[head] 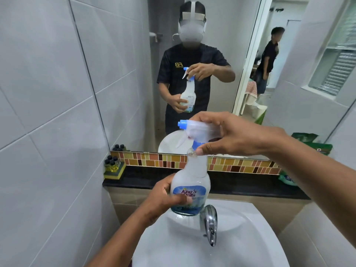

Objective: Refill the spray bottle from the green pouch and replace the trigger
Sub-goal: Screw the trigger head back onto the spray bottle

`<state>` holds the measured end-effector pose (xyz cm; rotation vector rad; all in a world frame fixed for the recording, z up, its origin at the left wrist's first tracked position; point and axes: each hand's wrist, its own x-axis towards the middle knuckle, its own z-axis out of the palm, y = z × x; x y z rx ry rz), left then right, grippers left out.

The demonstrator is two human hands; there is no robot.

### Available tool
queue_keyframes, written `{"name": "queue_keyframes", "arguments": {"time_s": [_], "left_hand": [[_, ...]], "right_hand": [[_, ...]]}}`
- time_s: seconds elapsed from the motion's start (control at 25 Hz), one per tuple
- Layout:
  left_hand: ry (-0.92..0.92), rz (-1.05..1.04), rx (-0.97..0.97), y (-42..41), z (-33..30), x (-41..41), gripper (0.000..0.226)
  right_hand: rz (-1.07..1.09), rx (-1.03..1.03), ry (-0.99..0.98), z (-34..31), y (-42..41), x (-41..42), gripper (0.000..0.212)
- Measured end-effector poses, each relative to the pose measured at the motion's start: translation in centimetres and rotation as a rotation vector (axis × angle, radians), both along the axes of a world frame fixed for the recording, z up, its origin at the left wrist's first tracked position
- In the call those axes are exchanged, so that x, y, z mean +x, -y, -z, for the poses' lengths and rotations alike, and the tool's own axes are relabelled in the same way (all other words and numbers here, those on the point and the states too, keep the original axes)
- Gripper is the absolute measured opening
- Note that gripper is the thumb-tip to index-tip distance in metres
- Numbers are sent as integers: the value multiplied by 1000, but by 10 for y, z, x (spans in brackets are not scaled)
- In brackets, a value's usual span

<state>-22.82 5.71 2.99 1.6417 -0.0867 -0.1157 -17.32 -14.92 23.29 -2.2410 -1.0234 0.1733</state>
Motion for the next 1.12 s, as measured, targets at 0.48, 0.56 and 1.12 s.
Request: {"name": "queue_keyframes", "arguments": {"time_s": [0.48,0.56,1.12], "left_hand": [[-36,16,15,-29,14,0,74],[-36,0,-16,-40,17,2,72],[-132,-116,173,-189,42,112,56]], "right_hand": [[-32,-61,-15,8,-29,9,46],[-55,-1,-56,16,-35,20,66],[151,185,-415,236,-173,122,51]]}}
